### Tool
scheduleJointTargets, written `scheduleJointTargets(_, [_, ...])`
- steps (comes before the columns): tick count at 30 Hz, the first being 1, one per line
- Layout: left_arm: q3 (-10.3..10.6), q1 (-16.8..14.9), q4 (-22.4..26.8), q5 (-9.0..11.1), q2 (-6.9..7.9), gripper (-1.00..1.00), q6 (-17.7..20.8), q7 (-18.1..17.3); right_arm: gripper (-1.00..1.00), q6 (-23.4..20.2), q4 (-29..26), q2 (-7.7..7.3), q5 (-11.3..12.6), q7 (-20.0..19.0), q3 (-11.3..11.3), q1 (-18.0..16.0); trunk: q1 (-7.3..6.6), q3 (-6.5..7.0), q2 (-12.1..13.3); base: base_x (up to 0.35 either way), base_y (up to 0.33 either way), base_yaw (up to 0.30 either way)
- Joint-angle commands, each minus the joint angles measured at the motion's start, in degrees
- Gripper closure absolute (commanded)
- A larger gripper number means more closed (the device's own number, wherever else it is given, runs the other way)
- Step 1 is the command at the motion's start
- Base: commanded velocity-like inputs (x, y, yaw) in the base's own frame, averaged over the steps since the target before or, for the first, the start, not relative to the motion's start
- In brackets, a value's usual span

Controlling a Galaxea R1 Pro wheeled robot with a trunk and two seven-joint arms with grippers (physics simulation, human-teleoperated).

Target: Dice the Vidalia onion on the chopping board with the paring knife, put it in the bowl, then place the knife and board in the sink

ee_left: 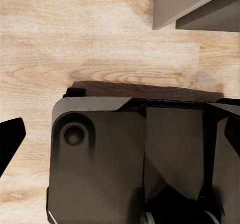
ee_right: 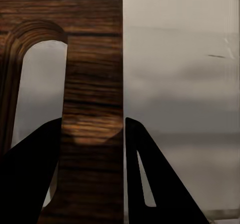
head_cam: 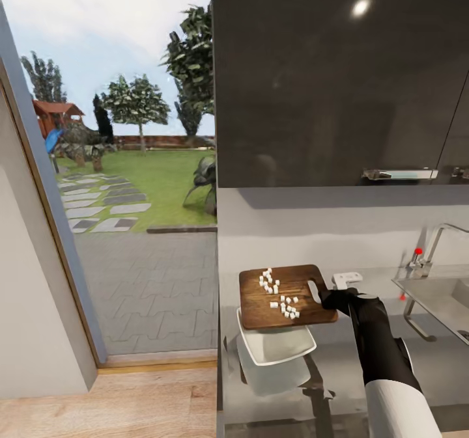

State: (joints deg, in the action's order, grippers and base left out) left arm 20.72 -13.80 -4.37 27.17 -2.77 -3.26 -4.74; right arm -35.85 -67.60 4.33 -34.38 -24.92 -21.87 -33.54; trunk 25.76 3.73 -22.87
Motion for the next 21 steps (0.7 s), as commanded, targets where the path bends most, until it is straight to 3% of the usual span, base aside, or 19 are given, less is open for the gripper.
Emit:
scheduleJointTargets(1, [0.5,-0.1,-0.3,0.6,-0.04,-1.0,-0.3,-0.4,1.0,0.2,-0.1,0.06,-0.6,-0.6,-0.2,0.0,0.02,-0.03,0.0,0.0,0.0,0.0])
scheduleJointTargets(15, [0.5,-0.1,-0.3,0.6,-0.04,-1.0,-0.3,-0.4,1.0,0.8,-0.1,-0.08,-0.5,-2.5,-0.5,0.0,0.02,-0.03,0.0,0.0,0.0,0.0])
scheduleJointTargets(21, [0.5,-0.1,-0.3,0.6,-0.04,-1.0,-0.3,-0.4,1.0,0.8,-0.1,-0.91,-0.5,-2.7,-0.5,0.0,0.02,-0.03,0.0,0.0,0.0,0.0])
